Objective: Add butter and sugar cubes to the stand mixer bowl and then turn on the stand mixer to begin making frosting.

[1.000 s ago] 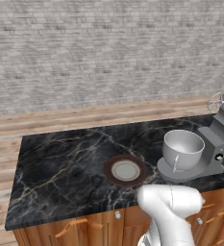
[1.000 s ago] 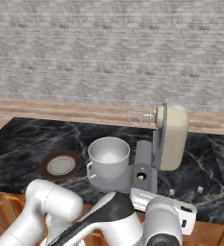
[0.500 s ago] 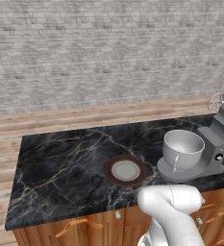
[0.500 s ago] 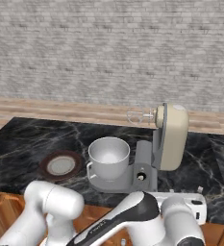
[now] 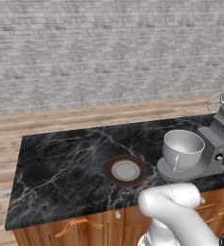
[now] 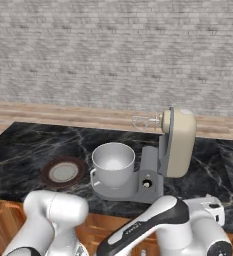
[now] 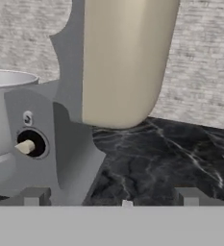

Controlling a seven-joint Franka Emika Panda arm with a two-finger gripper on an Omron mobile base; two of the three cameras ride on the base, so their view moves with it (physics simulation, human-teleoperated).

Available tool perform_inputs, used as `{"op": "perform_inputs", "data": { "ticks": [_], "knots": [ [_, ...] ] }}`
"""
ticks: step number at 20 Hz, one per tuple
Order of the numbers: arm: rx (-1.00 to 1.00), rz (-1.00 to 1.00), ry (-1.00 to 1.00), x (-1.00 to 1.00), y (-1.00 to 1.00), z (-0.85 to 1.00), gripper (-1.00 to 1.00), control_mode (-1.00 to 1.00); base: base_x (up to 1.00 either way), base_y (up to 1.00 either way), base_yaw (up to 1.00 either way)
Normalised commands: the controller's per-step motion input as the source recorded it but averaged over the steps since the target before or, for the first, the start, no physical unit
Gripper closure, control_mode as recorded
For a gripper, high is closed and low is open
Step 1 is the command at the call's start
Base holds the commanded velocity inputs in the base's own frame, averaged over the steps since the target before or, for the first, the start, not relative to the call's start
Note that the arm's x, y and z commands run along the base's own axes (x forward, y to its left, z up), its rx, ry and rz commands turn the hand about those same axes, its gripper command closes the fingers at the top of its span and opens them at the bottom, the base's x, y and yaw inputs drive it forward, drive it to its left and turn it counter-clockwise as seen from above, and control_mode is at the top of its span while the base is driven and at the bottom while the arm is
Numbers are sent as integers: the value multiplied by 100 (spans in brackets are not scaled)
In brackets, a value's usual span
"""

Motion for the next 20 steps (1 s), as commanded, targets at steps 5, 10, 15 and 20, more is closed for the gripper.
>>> {"op": "perform_inputs", "data": {
  "ticks": [5, 10, 15, 20],
  "knots": [
    [-5, 6, 0, 19, -40, -27, -100, -100, 0, 0, 0],
    [-4, 10, 5, 32, -29, -32, -100, -100, 0, 0, 0],
    [-6, 12, 1, 31, -13, -41, -100, -100, 0, 0, 0],
    [-6, 15, 0, 51, -2, -28, -100, -100, 0, 0, 0]
  ]
}}
